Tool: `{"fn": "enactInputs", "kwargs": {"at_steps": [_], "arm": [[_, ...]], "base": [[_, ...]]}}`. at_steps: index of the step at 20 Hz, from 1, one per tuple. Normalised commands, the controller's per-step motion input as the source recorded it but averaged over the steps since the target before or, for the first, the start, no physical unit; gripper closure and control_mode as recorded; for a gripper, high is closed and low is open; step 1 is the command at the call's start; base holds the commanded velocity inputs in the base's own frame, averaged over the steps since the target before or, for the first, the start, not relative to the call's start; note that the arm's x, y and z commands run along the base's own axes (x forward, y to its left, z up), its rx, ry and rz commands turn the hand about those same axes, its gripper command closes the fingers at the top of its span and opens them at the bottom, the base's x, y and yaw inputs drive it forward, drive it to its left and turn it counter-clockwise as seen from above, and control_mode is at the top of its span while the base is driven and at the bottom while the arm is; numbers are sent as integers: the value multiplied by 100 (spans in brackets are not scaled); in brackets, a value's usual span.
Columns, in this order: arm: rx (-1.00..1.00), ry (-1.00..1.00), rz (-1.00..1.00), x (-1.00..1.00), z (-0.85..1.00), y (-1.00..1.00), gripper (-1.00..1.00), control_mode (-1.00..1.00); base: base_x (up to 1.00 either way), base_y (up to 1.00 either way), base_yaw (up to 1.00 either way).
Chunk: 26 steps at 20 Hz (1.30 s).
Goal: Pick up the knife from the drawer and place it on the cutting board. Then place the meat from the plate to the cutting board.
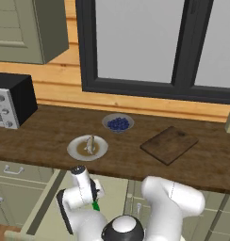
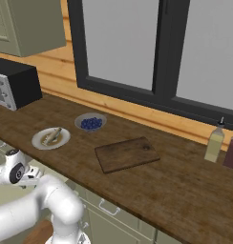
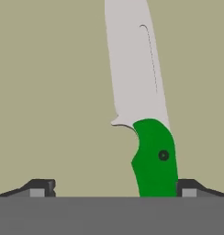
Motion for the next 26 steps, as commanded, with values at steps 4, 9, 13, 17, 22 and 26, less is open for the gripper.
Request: {"fn": "enactInputs", "kwargs": {"at_steps": [4, 9, 13, 17, 22, 26], "arm": [[0, 21, 8, -89, -52, 0, -100, -100], [0, 20, 9, -94, -40, 0, -100, -100], [1, 0, 6, -57, 12, 0, -100, -100], [0, -5, 8, -36, -43, 0, -100, -100], [0, -21, 5, -52, -99, -2, 100, -100], [4, -17, 0, -43, -46, 1, 100, -100]], "base": [[0, 0, 0], [0, 0, 0], [0, 0, 0], [0, 0, 0], [0, 0, 0], [0, 0, 0]]}}
